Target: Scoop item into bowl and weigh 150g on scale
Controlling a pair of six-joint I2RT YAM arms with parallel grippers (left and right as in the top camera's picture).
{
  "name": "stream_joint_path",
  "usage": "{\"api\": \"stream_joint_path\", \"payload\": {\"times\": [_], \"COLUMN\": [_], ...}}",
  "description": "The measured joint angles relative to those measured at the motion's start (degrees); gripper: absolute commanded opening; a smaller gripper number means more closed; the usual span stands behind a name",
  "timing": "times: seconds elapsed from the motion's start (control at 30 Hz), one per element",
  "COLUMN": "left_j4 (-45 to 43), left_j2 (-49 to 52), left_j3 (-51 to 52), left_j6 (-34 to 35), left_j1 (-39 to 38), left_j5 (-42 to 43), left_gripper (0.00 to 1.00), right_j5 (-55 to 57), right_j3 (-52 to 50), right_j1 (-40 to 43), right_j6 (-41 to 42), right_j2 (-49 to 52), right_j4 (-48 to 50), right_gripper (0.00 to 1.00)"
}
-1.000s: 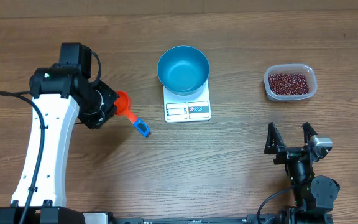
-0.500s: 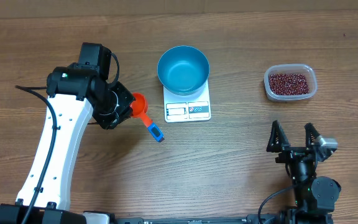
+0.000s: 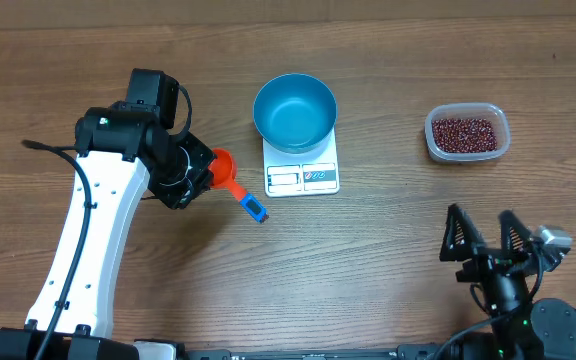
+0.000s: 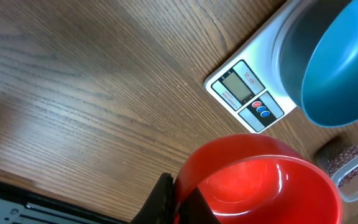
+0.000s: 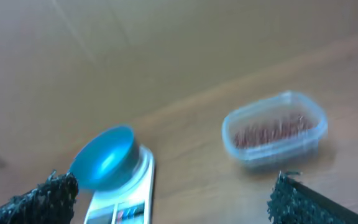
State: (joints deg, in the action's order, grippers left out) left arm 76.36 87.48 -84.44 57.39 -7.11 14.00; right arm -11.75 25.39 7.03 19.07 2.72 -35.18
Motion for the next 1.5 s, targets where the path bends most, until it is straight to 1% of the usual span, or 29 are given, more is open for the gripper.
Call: {"api": "stream_joint_path", "payload": {"times": [0.13, 0.23, 0.43, 0.5, 0.63, 0.77, 0.87, 0.97, 1.07, 1.17, 1.27, 1.5], "left_j4": [0.0, 0.0, -0.1, -0.1, -0.1, -0.1, -0.1, -0.1, -0.1, -0.2, -0.3, -0.3], "left_j2": [0.0, 0.0, 0.0, 0.0, 0.0, 0.0, 0.0, 0.0, 0.0, 0.0, 0.0, 0.0], "left_j3": [0.0, 0.0, 0.0, 0.0, 0.0, 0.0, 0.0, 0.0, 0.0, 0.0, 0.0, 0.0], "left_j6": [1.0, 1.2, 3.0, 4.3, 6.7, 9.7, 12.0, 14.8, 17.5, 19.2, 20.9, 25.0], "left_j1": [0.0, 0.0, 0.0, 0.0, -0.3, -1.5, -2.7, -4.0, -5.2, -5.9, -6.6, -9.5], "left_j5": [0.0, 0.0, 0.0, 0.0, 0.0, 0.2, 0.4, 0.4, 0.4, 0.4, 0.4, 1.8], "left_gripper": [0.04, 0.04, 0.04, 0.04, 0.04, 0.04, 0.04, 0.04, 0.04, 0.04, 0.04, 0.04], "right_j5": [-3.7, -8.3, -23.5, -26.8, -29.9, -31.5, -32.0, -32.2, -31.2, -30.6, -30.3, -31.5], "right_j3": [6.3, 9.7, 11.4, 11.4, 11.4, 11.4, 11.5, 11.5, 11.5, 11.5, 11.5, 11.5], "right_j1": [0.0, 0.0, 0.0, 0.0, 0.0, 0.0, 0.0, 0.0, 0.0, 0.0, 0.0, 0.0], "right_j6": [0.6, 0.7, 2.8, 4.1, 5.4, 8.5, 17.8, 28.2, 34.3, 37.5, 39.0, 40.4], "right_j2": [3.3, 5.8, 9.2, 10.3, 11.0, 11.0, 11.0, 11.0, 11.0, 11.1, 11.1, 11.1], "right_j4": [-12.6, -15.8, -11.1, -10.7, -10.0, -8.3, -5.6, -5.2, -5.0, -5.1, -5.0, -5.5], "right_gripper": [1.0, 1.0, 1.0, 1.0, 1.0, 1.0, 1.0, 1.0, 1.0, 1.0, 1.0, 1.0]}}
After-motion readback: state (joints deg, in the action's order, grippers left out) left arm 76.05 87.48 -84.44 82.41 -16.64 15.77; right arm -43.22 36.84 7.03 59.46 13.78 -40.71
